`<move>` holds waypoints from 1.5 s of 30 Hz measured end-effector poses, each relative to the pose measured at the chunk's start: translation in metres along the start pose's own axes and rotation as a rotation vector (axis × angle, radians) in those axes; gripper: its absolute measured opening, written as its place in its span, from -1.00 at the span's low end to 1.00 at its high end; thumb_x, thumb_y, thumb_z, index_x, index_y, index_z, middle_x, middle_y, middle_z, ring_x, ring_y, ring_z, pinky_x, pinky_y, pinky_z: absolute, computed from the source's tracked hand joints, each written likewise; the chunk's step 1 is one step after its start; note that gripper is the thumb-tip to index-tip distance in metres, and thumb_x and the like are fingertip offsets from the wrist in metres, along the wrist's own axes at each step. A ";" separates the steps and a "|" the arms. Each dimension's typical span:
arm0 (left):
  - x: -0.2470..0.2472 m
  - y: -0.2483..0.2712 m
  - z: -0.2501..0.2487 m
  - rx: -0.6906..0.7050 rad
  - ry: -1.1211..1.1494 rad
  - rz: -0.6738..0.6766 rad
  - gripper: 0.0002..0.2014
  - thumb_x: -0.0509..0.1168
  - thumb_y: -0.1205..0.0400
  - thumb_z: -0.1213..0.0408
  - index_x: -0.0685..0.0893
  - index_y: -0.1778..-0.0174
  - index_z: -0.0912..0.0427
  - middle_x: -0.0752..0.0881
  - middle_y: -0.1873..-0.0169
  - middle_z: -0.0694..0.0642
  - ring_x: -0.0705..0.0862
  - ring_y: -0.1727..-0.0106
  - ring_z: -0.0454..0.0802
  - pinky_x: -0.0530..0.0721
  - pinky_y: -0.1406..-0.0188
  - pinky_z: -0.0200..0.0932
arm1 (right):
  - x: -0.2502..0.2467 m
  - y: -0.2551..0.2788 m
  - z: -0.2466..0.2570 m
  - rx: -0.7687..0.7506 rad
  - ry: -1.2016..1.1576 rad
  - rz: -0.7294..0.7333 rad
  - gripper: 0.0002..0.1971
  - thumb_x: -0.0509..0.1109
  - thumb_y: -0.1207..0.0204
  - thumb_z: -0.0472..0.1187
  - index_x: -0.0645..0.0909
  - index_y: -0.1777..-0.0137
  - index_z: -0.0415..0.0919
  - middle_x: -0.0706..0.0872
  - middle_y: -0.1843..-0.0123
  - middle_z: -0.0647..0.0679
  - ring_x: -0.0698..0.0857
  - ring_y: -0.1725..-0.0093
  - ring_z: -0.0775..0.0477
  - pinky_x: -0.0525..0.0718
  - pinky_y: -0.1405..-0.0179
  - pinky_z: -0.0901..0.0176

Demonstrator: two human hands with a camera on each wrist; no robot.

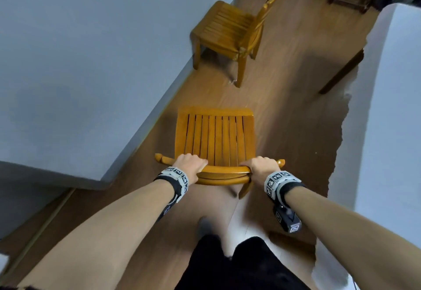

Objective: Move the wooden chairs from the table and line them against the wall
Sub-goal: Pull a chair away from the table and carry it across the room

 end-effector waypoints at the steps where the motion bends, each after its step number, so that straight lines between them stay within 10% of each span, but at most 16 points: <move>1: -0.012 -0.012 0.008 -0.010 0.004 -0.003 -0.61 0.34 -0.64 0.37 0.57 -0.38 -0.01 0.74 -0.03 0.10 0.69 -0.08 0.14 0.62 -0.08 0.03 | -0.014 -0.012 -0.004 -0.014 -0.004 0.003 -0.58 0.32 -0.56 -0.26 0.67 -0.27 0.28 0.78 -0.07 0.03 0.75 -0.11 -0.20 0.71 -0.05 -0.04; 15: -0.159 -0.199 0.038 -0.322 0.170 -0.007 -0.79 0.35 -0.57 0.37 0.55 0.07 -0.08 0.73 0.08 0.04 0.72 -0.02 0.11 0.67 -0.05 0.04 | -0.204 -0.208 -0.125 -0.280 0.118 -0.029 -0.69 0.26 -0.59 -0.17 0.77 -0.11 0.20 0.81 0.04 0.06 0.78 0.00 -0.16 0.71 0.04 0.03; 20: -0.185 -0.266 0.024 -0.347 0.157 0.041 -0.70 0.36 -0.61 0.29 0.56 -0.25 -0.01 0.73 -0.08 0.07 0.70 -0.12 0.15 0.60 -0.04 0.03 | -0.248 -0.273 -0.178 -0.312 0.221 0.030 -0.76 0.33 -0.59 -0.15 0.61 0.24 0.24 0.74 0.26 0.14 0.77 0.16 -0.06 0.71 0.14 0.06; 27: -0.245 -0.351 0.053 -0.379 0.207 -0.025 -0.71 0.36 -0.63 0.22 0.54 -0.26 0.06 0.72 -0.05 0.09 0.70 -0.07 0.16 0.58 0.08 0.00 | -0.337 -0.362 -0.205 -0.397 0.339 0.004 -0.84 0.33 -0.59 -0.06 0.63 0.23 0.16 0.66 0.35 0.14 0.70 0.25 0.02 0.73 0.17 0.02; 34: -0.276 -0.416 0.106 -0.422 0.244 -0.013 -0.73 0.44 -0.58 0.15 0.61 -0.15 0.09 0.72 -0.02 0.09 0.71 -0.05 0.15 0.63 0.06 0.01 | -0.388 -0.435 -0.199 -0.507 0.442 -0.012 -0.80 0.36 -0.62 -0.16 0.72 -0.04 0.20 0.75 0.16 0.15 0.72 0.10 -0.02 0.66 0.19 0.09; 45: -0.319 -0.502 0.137 -0.573 0.365 0.009 -0.81 0.35 -0.65 0.13 0.67 -0.16 0.04 0.76 -0.05 0.08 0.73 -0.07 0.14 0.62 0.11 -0.01 | -0.455 -0.548 -0.212 -0.749 0.617 -0.012 -0.50 0.30 -0.71 -0.24 0.51 -0.58 0.23 0.72 -0.39 0.08 0.68 -0.33 -0.07 0.64 -0.31 0.02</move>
Point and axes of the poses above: each hand's wrist, its own y-axis away from the middle knuckle, its own x-axis out of the palm, z = x × y, the point moved 7 cm from there along -y, towards the middle knuckle
